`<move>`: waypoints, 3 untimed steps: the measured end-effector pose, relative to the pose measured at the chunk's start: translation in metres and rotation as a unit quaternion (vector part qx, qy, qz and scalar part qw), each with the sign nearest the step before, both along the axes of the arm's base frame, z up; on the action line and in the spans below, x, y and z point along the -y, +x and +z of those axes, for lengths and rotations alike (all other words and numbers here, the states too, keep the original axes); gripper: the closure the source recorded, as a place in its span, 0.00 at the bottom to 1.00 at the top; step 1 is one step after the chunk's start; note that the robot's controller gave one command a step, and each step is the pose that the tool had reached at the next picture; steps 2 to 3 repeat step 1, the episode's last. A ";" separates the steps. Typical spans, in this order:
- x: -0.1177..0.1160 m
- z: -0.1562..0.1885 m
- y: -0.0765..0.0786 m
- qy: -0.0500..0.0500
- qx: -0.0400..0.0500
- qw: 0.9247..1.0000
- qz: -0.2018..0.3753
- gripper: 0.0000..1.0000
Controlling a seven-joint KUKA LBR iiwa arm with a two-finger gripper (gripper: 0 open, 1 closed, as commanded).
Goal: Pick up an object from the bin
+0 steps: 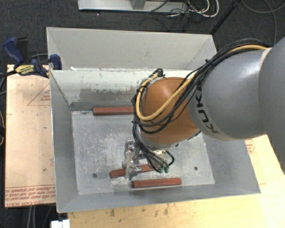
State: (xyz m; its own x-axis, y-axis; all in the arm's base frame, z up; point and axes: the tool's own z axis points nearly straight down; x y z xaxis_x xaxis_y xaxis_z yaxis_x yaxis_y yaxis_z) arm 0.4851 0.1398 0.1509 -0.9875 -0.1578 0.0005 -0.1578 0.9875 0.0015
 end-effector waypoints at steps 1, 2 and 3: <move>0.002 0.098 0.012 0.000 0.001 1.000 0.003 1.00; 0.002 0.098 0.012 0.000 0.001 1.000 0.003 1.00; 0.002 0.098 0.012 0.000 0.001 1.000 0.003 1.00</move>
Offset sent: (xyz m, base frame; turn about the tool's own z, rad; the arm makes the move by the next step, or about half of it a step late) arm 0.0000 0.0000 0.0000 0.0000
